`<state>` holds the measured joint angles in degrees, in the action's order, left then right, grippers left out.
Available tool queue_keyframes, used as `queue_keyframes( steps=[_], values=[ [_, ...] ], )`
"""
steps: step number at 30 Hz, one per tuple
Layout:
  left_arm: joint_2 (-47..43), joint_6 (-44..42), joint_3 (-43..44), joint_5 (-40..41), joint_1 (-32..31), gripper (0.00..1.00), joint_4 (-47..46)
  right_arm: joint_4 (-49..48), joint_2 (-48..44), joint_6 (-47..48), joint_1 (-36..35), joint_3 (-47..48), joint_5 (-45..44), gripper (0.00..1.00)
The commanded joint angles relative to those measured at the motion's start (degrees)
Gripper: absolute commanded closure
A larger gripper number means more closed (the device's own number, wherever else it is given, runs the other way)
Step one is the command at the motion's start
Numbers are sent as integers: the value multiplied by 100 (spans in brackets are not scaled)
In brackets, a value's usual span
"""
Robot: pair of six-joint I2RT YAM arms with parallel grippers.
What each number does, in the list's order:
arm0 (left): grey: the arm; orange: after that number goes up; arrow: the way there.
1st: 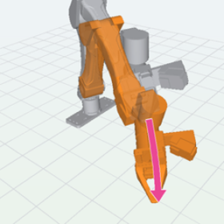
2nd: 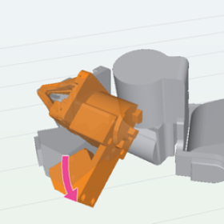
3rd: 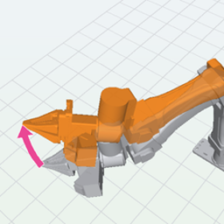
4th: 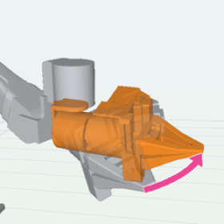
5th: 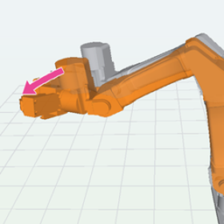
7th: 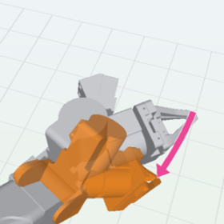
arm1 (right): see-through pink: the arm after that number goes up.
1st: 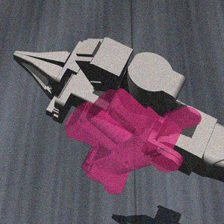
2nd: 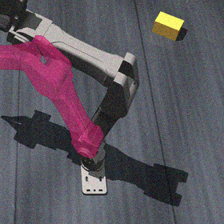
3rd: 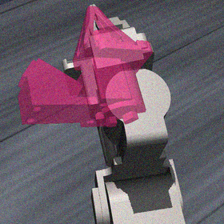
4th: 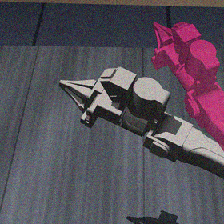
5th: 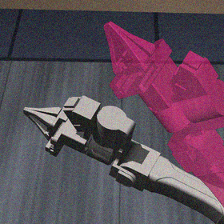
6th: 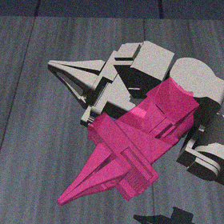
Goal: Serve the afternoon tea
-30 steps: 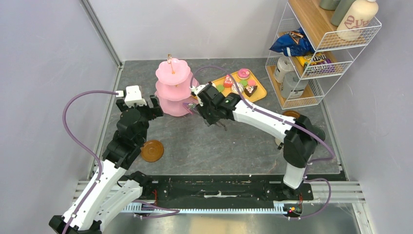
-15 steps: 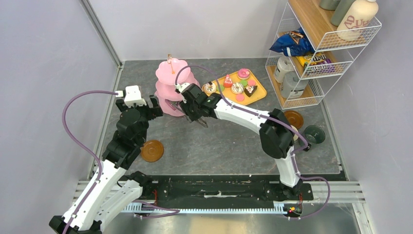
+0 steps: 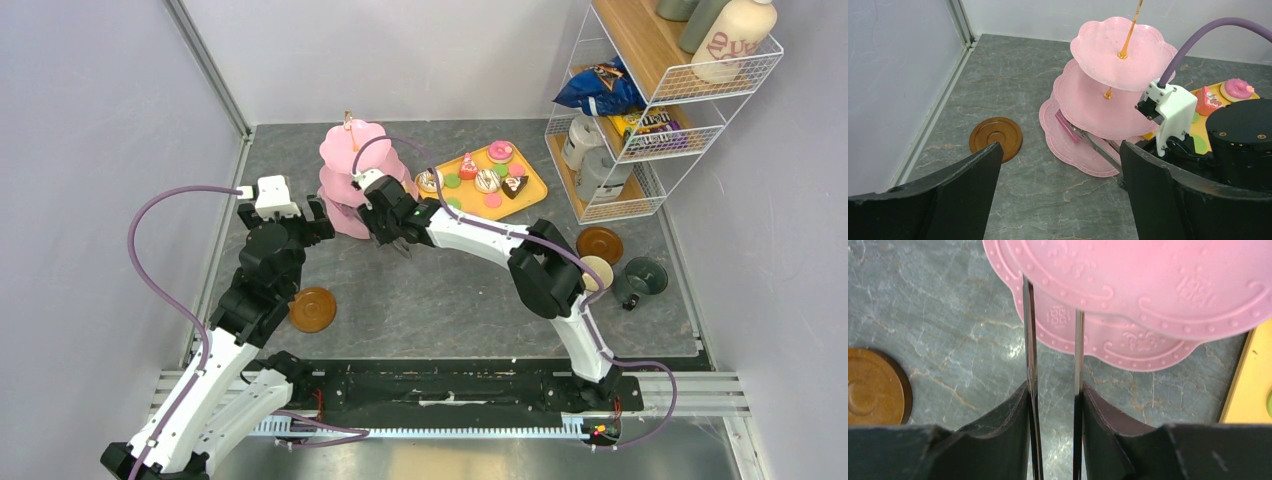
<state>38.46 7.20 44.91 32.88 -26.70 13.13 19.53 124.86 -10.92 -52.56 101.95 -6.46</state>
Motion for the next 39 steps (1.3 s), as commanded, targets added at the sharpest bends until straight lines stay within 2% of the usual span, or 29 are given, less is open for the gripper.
queue_keyframes(
  steps=[1, 10, 23, 31, 39],
  values=[
    [-34, 159, -17, 94, 40, 5, -258, -702, 175, 93, 8, 425, -357, 59],
    [-31, 159, -17, 111, 37, 6, -258, -1048, 498, 22, 7, 442, -845, 57],
    [-23, 159, -12, 104, 48, 6, -249, -1206, 768, 87, 8, 448, -963, 50],
    [-21, 152, -17, 104, 48, 5, -249, -1205, 505, 46, -7, 201, -775, 39],
    [-19, 159, -17, 94, 55, 6, -249, -1191, 66, -24, -63, -234, -681, 38]
  ],
)
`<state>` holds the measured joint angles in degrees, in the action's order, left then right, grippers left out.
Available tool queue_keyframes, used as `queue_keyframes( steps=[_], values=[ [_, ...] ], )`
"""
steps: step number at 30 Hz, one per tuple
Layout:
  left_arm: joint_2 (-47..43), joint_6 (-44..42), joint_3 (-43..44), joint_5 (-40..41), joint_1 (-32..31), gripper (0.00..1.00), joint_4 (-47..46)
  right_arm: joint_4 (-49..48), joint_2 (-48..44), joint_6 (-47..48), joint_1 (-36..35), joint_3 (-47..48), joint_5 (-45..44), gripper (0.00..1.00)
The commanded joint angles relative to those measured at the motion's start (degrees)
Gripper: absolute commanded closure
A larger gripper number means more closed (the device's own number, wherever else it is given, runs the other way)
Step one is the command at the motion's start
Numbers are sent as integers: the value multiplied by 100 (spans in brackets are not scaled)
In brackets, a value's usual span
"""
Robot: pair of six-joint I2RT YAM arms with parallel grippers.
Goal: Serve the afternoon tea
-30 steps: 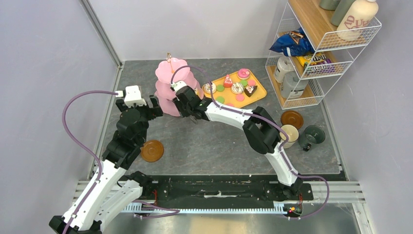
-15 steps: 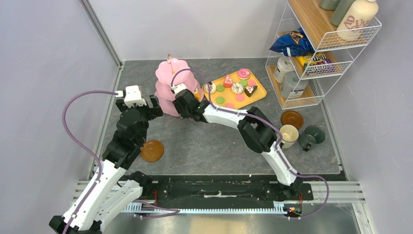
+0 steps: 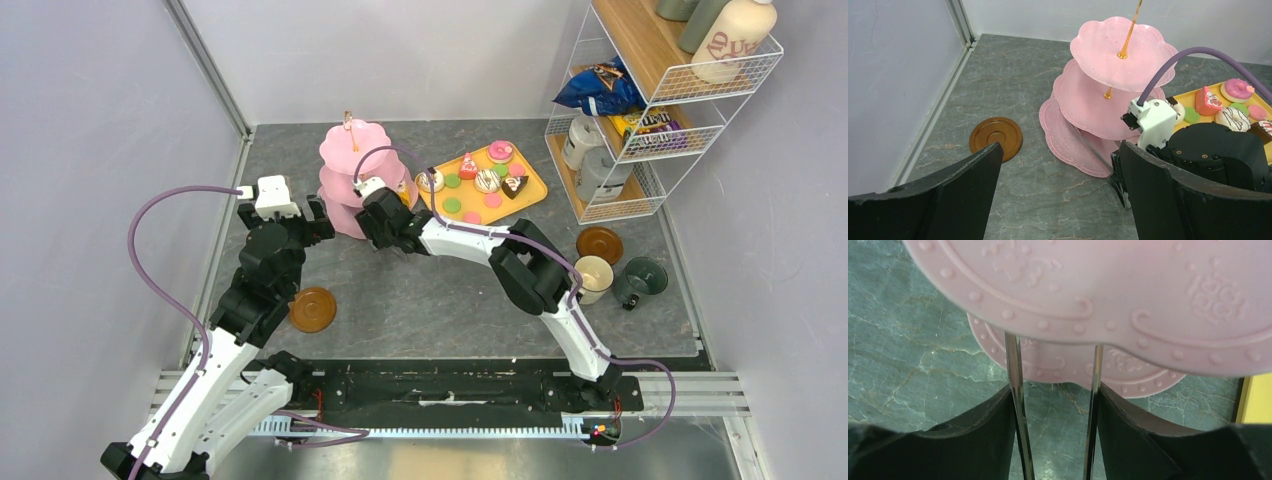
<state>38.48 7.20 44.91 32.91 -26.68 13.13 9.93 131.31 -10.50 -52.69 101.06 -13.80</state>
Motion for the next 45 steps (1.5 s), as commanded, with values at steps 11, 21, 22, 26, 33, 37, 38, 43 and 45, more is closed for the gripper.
queue_keyframes(
  steps=[11, 21, 22, 26, 33, 37, 38, 43, 45],
  values=[
    [3, 159, -26, 66, 54, 6, -249, -17, -1428, -55, -110, -1035, 258, 38],
    [-15, 168, -26, 58, 55, 6, -249, 957, -2307, 236, -113, -1666, 557, 42],
    [-15, 175, -23, 50, 55, 5, -251, 1070, -2409, 279, -110, -1721, 566, 42],
    [-25, 178, -26, 41, 57, 6, -249, 1573, -2739, 355, -87, -1911, 385, 44],
    [-25, 185, -26, 24, 52, 6, -249, 2142, -3522, 288, 365, -2298, 116, 45],
    [-19, 185, -26, 14, 57, 6, -241, 2321, -3931, 214, 925, -2471, -63, 45],
    [-24, 189, -25, 14, 49, 6, -240, 2335, -4022, 173, 1073, -2536, -127, 45],
    [-28, 185, -20, 5, 50, 6, -241, 2288, -4350, -107, 1840, -2841, -602, 45],
    [-33, 194, -17, -3, 55, 6, -240, 2264, -4410, -251, 2083, -2903, -780, 44]
  ],
)
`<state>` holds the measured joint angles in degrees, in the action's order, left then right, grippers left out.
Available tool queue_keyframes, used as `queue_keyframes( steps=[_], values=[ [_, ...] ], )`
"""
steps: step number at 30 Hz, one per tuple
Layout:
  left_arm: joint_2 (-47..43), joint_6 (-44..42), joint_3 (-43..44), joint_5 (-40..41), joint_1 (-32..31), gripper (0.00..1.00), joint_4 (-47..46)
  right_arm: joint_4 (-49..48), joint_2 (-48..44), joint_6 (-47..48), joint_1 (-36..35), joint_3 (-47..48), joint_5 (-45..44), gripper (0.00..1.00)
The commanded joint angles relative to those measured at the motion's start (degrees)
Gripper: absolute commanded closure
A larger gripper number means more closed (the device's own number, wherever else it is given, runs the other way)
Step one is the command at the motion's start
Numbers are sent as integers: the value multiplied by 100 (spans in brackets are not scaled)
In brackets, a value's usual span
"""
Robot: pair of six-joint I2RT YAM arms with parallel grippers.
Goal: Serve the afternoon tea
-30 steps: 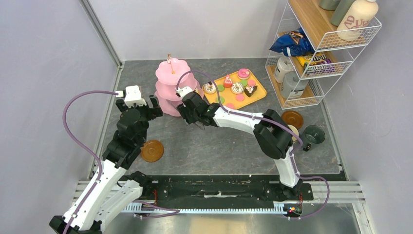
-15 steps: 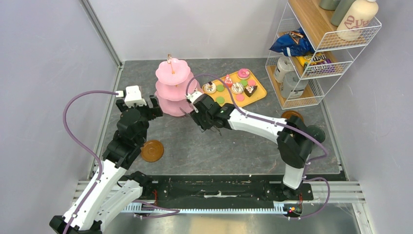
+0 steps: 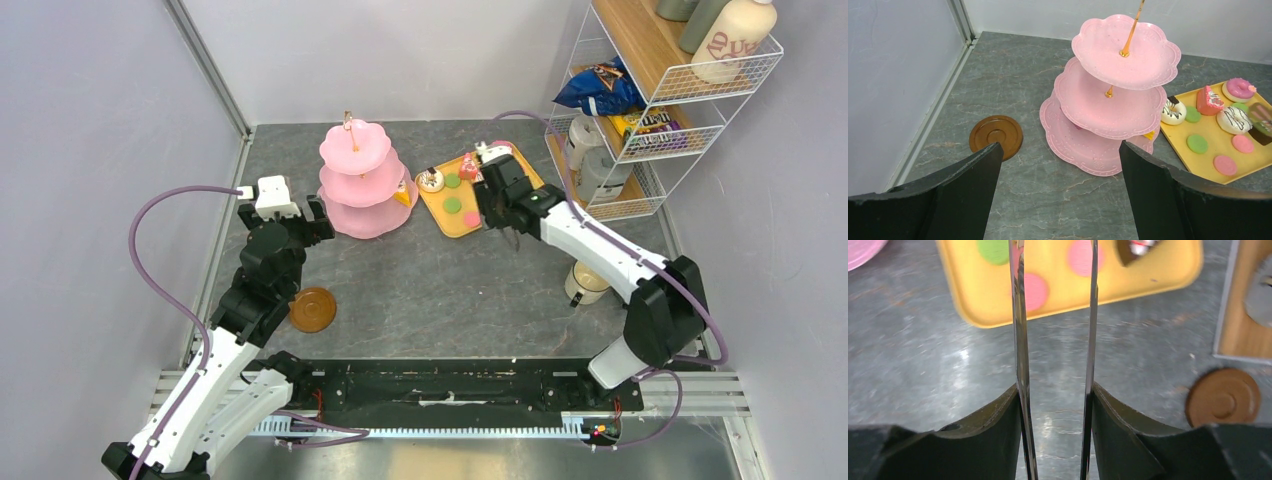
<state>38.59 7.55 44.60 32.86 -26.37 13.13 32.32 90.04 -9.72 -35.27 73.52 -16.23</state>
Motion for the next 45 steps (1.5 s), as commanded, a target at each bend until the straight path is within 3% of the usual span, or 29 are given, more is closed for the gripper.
queue_keyframes(
  steps=[1, 10, 24, 35, 45],
  values=[
    [-44, 159, 14, 1, 22, 6, -241, 6, -307, -389, 467, -184, -576, 44],
    [-42, 159, 14, -2, 26, 6, -240, -75, -39, -1130, 1257, -365, -437, 42],
    [-34, 150, 14, 1, 23, 6, -236, -596, 569, -1132, 1435, -469, 144, 42],
    [-30, 149, 14, 1, 23, 6, -243, -182, 302, -1250, 1743, -683, -472, 42],
    [-7, 159, 13, -17, 23, 6, -240, -118, -11, -1324, 1744, -527, -127, 39]
  ],
)
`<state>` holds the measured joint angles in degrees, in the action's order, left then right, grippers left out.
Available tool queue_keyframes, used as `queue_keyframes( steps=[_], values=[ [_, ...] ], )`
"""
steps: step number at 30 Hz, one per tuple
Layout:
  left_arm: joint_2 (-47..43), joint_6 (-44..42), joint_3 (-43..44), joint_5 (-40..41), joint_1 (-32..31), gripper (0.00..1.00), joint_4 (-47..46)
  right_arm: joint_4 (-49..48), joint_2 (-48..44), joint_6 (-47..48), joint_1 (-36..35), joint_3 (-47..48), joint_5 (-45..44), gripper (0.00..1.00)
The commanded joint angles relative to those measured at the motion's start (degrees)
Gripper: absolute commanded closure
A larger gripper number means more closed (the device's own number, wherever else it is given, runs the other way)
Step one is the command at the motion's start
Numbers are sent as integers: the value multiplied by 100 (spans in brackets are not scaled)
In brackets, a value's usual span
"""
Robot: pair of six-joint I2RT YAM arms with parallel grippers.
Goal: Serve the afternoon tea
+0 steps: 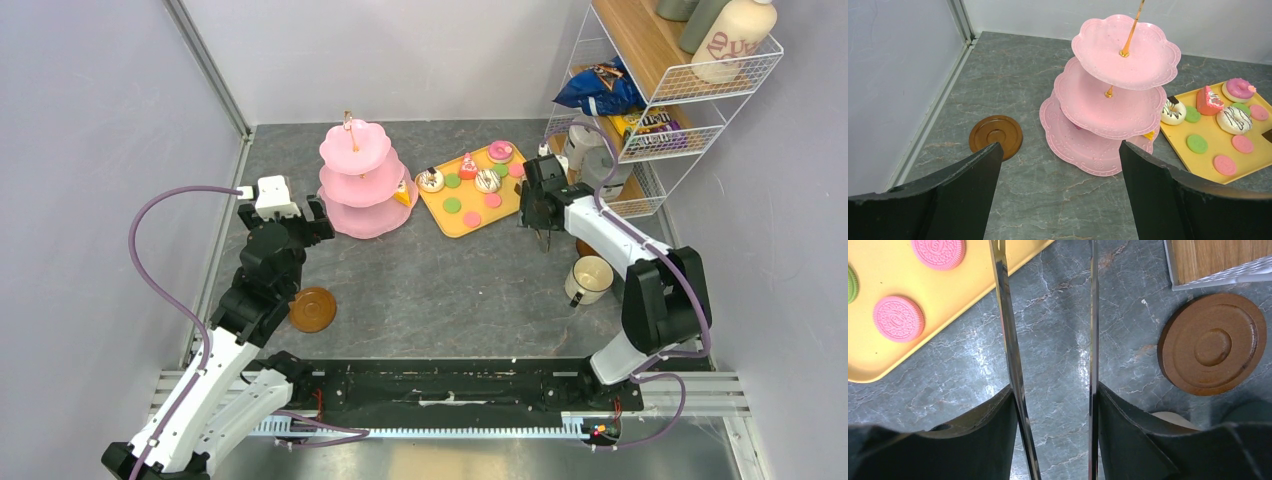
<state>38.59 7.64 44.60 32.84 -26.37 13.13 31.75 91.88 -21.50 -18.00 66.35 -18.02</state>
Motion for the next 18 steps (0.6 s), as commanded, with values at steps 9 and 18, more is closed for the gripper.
queue_keyframes(
  steps=[9, 18],
  values=[
    [-7, 152, 13, -23, 26, 6, -243, -150, 231, -188, 16, 643, 239, 37],
    [1, 150, 10, -23, 23, 6, -249, -72, 746, -243, 22, 901, -52, 37]
  ],
)
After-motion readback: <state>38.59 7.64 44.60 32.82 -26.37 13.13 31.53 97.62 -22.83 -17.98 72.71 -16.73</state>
